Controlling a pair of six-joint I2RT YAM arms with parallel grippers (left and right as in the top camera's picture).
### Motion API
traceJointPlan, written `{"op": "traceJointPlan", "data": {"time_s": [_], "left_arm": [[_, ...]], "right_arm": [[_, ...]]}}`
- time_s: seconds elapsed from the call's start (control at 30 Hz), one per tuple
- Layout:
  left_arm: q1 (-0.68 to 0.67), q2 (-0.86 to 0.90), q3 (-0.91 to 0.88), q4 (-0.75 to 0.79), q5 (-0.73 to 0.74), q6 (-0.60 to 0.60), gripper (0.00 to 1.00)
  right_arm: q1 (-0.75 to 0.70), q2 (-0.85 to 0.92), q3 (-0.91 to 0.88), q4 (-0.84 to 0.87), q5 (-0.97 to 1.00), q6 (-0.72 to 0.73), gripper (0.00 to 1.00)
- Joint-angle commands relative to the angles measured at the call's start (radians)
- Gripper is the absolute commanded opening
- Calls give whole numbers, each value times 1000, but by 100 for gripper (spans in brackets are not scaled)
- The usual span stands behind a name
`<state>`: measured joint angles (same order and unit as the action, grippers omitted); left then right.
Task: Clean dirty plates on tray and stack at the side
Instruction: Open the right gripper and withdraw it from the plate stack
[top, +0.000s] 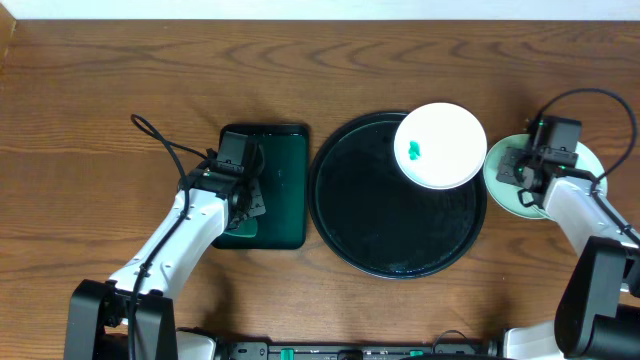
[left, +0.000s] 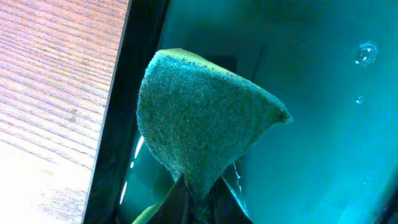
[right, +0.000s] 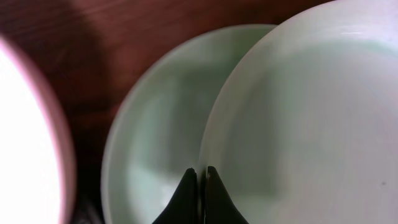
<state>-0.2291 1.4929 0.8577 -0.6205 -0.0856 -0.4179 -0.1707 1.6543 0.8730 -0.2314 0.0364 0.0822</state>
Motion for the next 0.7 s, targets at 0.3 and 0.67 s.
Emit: {"op": "traceJointPlan", "data": {"time_s": [0.3,0.67], "left_arm": [[3,5,-16,5,-20,7,8],[3,5,-19,11,-21,7,8]], "right_arm": [[41,-7,0,34,-72,-72,15],[25,-21,112,-86,-85,-53,31]]}}
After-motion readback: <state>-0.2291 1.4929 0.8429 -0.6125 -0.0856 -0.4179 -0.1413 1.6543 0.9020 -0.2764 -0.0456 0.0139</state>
